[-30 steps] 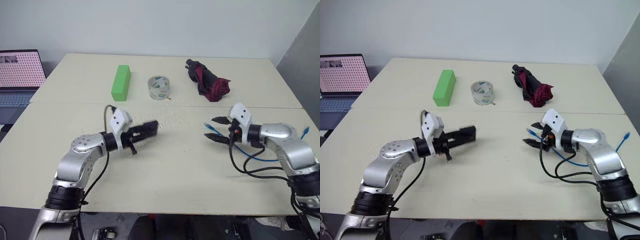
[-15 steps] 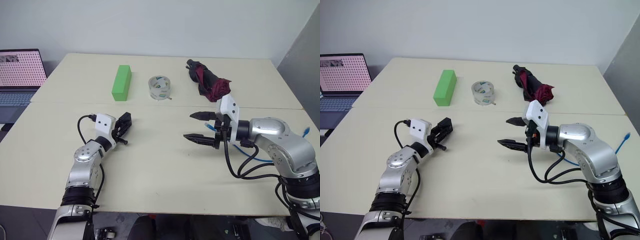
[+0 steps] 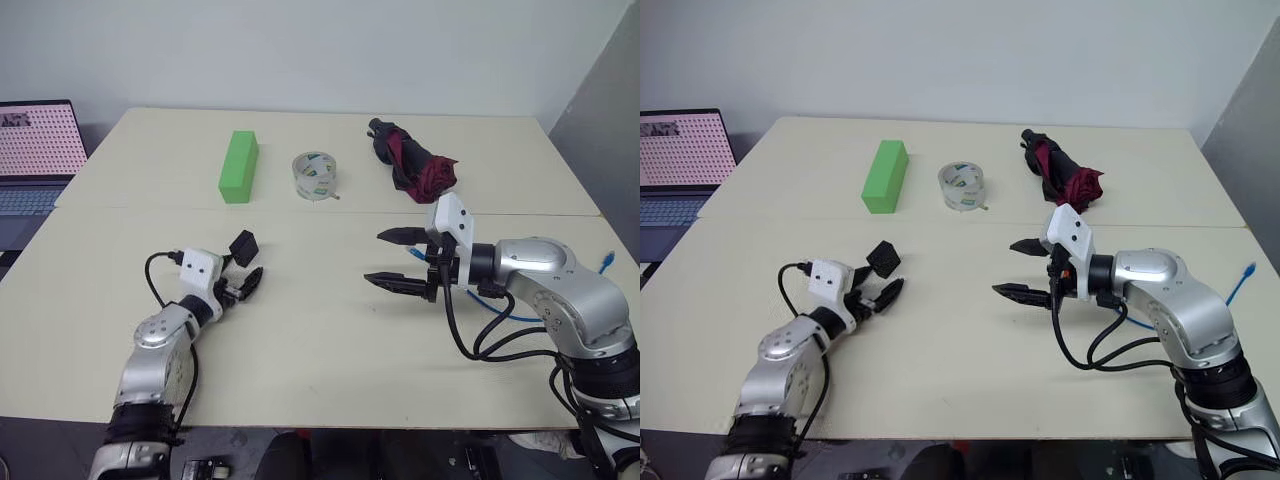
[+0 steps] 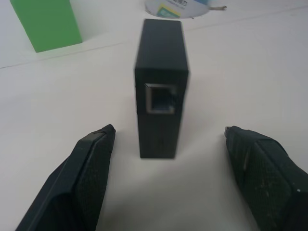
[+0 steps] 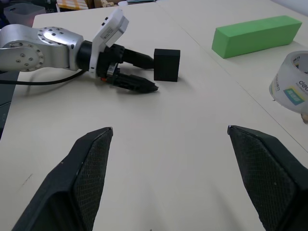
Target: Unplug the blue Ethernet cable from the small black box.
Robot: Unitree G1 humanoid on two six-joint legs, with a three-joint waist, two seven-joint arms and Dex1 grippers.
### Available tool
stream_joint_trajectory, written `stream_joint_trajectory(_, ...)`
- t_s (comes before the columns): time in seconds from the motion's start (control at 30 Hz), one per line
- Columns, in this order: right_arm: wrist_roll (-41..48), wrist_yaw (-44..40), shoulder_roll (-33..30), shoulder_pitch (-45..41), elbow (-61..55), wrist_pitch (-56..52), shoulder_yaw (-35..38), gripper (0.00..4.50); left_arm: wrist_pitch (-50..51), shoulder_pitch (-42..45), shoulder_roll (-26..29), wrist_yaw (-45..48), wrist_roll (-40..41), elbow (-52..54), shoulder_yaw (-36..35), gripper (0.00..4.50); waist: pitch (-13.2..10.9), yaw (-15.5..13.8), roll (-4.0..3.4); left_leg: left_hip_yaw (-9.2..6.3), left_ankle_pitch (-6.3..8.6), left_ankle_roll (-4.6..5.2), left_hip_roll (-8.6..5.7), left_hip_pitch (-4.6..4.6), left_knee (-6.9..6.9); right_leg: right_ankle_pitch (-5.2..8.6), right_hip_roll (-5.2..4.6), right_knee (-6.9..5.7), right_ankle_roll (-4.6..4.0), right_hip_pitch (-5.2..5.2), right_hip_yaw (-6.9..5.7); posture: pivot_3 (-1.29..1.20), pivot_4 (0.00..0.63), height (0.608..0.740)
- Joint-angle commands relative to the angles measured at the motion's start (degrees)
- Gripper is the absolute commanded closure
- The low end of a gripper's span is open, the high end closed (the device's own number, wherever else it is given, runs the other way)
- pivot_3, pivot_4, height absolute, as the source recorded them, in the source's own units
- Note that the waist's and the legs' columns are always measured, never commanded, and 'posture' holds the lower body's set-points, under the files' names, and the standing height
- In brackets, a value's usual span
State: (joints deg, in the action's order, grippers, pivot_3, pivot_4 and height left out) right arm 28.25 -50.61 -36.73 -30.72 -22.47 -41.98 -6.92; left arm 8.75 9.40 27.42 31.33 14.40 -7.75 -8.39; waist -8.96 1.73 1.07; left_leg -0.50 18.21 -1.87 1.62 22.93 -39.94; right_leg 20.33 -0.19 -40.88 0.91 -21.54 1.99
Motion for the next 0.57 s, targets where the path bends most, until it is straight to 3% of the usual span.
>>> stream_joint_trajectory(0.03, 0.46, 0.62, -1.34, 1.88, -2.92, 0.58, 2.37, 0.46, 5.32, -3.48, 4.43, 0.22, -0.86, 9.63, -1.22, 0.72, 0.0, -0.02, 0.0, -0.01, 0.0, 0.0, 0.0, 0.0, 0.0, 0.0, 0.0, 0.0, 0.0, 0.01, 0.0, 0.0, 0.15, 0.74)
stream_joint_trajectory(0.23, -0.54, -1.31, -6.94, 8.19, -2.76, 4.34, 7.51, 0.46, 12.78, -4.4, 12.48, 5.29, 3.91, 18.73, -5.04, 0.72, -0.01, -0.29, 0.0, -0.06, 0.1, 0.19, -0.04, 0.01, -0.01, 0.0, -0.03, 0.09, 0.0, 0.1, -0.03, 0.0, 0.15, 0.74)
stream_joint_trajectory(0.57, -0.78, -3.93, -13.66, 14.78, 0.6, 9.0, 14.88, 0.46, 17.48, -1.6, 20.42, 14.62, 9.39, 20.86, -7.21, 0.72, -0.03, -0.11, -0.03, -0.05, 0.11, 0.19, -0.03, -0.04, 0.02, 0.0, 0.01, 0.07, 0.0, 0.11, -0.03, 0.0, 0.15, 0.74)
